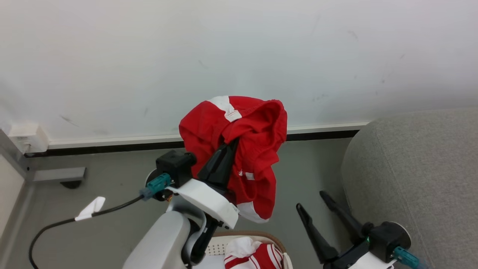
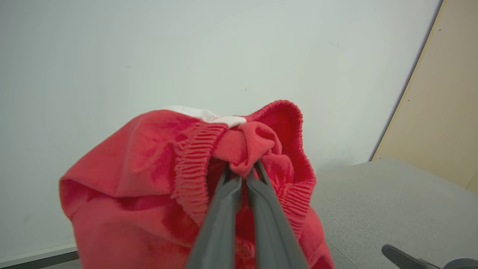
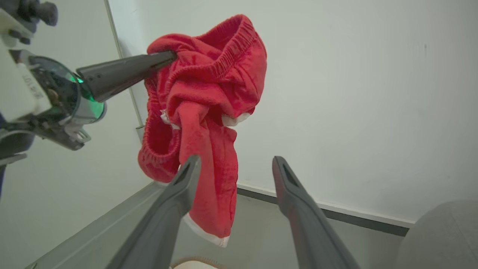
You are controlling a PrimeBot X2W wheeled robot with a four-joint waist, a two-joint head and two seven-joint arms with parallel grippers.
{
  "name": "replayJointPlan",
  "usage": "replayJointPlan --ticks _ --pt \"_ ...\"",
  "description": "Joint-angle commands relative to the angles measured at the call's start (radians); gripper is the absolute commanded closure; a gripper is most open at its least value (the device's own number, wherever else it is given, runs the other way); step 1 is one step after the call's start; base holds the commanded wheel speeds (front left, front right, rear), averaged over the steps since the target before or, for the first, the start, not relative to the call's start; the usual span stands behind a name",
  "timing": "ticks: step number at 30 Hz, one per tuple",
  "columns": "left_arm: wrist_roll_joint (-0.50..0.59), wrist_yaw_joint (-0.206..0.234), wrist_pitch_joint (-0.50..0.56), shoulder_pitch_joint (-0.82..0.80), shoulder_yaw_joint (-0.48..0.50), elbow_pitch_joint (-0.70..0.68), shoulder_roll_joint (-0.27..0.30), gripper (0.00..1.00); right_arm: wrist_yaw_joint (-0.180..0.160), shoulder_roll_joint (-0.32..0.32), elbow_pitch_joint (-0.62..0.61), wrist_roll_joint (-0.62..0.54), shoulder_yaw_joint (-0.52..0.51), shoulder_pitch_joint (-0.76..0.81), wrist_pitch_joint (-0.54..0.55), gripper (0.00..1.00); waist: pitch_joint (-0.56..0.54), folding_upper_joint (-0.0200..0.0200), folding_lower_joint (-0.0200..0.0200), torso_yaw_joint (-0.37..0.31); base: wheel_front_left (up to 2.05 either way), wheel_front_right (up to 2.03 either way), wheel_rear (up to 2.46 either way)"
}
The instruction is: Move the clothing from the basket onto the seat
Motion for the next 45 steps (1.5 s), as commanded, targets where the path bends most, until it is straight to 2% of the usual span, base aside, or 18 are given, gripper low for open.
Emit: replayJointPlan --ticks 1,13,22,28,29,30,31,32,45 --pt "-0.013 -0.005 -0.001 0.008 -0.007 0.002 -0.001 1.00 -0.002 -0.014 0.034 0.007 0.039 -0.032 0.001 0.00 -0.004 0.0000 0.0000 0.013 0.00 0.00 0.00" --pt "-0.042 -0.022 0.007 -0.006 -0.095 0.033 -0.022 1.00 -0.002 0.021 0.184 0.054 0.210 -0.128 0.001 0.00 -0.025 0.0000 0.0000 0.097 0.00 0.00 0.00" --pt "-0.121 -0.035 0.024 -0.007 -0.189 0.017 -0.027 1.00 -0.002 0.066 0.322 0.078 0.212 -0.183 0.001 0.00 -0.032 0.0000 0.0000 0.167 0.00 0.00 0.00" --pt "-0.170 -0.022 0.028 -0.005 -0.246 -0.004 -0.027 1.00 -0.002 0.077 0.359 0.075 0.197 -0.211 0.001 0.00 -0.034 0.0000 0.0000 0.184 0.00 0.00 0.00" --pt "-0.176 -0.019 0.028 -0.005 -0.255 -0.005 -0.027 1.00 -0.002 0.079 0.362 0.074 0.194 -0.208 0.001 0.08 -0.034 0.0000 0.0000 0.185 0.00 0.00 0.00" --pt "-0.180 -0.017 0.027 -0.005 -0.260 -0.006 -0.027 1.00 -0.002 0.081 0.364 0.074 0.191 -0.205 0.001 0.42 -0.034 0.0000 0.0000 0.185 0.00 0.00 0.00" --pt "-0.182 -0.013 0.025 -0.006 -0.266 -0.006 -0.027 1.00 -0.002 0.082 0.365 0.075 0.189 -0.204 0.001 0.66 -0.034 0.0000 0.0000 0.185 0.00 0.00 0.00" --pt "-0.185 -0.010 0.023 -0.007 -0.270 -0.005 -0.027 1.00 -0.002 0.084 0.366 0.077 0.187 -0.202 0.001 1.00 -0.033 0.0000 0.0000 0.185 0.00 0.00 0.00" --pt "-0.203 0.006 0.002 -0.012 -0.284 0.027 -0.027 1.00 -0.002 0.067 0.340 0.096 0.133 -0.177 0.001 1.00 -0.027 0.0000 0.0000 0.152 0.00 0.00 0.00"
